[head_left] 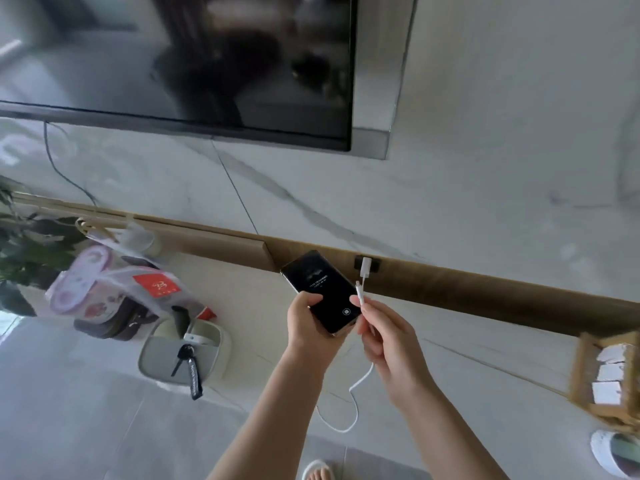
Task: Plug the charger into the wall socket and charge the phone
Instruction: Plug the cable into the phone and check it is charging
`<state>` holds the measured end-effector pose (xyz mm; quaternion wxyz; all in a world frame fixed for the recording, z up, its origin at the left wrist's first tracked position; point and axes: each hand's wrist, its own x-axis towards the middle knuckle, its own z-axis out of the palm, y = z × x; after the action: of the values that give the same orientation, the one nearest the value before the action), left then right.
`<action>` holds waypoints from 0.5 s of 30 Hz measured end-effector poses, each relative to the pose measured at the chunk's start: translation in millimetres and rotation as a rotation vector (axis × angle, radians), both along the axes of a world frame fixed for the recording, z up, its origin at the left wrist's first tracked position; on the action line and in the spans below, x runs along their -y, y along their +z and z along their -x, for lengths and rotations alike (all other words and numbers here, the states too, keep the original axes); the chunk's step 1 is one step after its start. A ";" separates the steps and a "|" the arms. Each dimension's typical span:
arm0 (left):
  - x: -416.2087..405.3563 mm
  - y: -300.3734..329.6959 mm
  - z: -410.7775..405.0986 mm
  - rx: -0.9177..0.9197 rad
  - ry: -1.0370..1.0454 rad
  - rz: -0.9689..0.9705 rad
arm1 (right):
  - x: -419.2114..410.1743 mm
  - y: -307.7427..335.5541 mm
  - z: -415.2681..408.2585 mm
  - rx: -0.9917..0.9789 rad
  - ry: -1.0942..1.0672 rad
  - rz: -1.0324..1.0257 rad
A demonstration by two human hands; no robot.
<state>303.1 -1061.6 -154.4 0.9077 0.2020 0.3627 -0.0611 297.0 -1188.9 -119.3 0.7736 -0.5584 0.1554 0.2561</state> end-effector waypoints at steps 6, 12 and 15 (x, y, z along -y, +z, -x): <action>5.9 99.4 2.7 0.164 -0.020 0.045 | 4.6 91.0 4.3 0.050 -0.012 -0.132; 10.5 175.6 5.8 0.161 0.000 0.152 | 7.0 160.1 23.4 0.232 0.014 -0.008; 15.2 211.0 7.7 0.127 0.019 0.167 | 8.3 179.9 34.4 0.293 -0.009 0.052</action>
<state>295.3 -1076.8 56.6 0.9431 0.1257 0.2999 -0.0693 262.6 -1197.2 60.6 0.7743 -0.6090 0.0500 0.1644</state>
